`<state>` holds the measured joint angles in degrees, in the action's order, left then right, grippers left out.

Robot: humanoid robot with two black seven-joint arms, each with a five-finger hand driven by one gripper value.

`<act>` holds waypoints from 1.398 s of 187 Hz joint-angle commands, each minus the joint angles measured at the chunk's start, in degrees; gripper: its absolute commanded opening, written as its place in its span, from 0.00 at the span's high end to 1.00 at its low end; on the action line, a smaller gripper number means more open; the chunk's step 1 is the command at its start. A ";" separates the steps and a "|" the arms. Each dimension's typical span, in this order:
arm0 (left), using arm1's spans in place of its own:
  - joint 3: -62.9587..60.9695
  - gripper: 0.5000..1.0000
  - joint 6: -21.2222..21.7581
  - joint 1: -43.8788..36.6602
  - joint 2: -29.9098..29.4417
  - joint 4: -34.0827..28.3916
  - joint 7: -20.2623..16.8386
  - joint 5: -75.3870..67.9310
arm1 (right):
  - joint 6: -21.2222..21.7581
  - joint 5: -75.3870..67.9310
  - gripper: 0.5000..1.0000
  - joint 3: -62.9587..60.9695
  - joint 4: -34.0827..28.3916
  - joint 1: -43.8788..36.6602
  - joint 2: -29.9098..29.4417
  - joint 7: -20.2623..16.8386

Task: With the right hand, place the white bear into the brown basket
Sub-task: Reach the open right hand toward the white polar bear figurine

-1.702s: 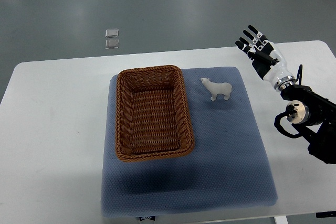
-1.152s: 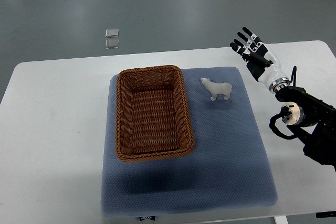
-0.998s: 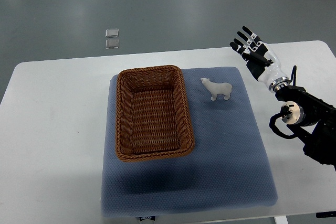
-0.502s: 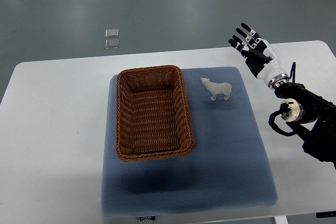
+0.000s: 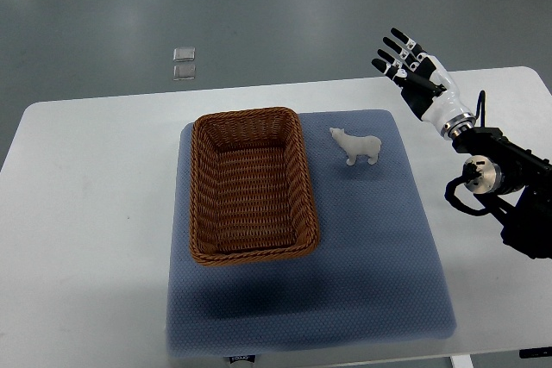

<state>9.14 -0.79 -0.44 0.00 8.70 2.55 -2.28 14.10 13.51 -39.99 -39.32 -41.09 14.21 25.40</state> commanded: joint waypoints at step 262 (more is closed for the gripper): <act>0.09 0.00 0.00 0.00 0.00 0.00 0.00 0.00 | -7.42 65.86 0.26 17.32 -4.37 -6.11 9.78 -2.55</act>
<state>9.15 -0.79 -0.43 0.00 8.70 2.55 -2.29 7.46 79.27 -22.94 -43.79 -47.32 24.10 22.99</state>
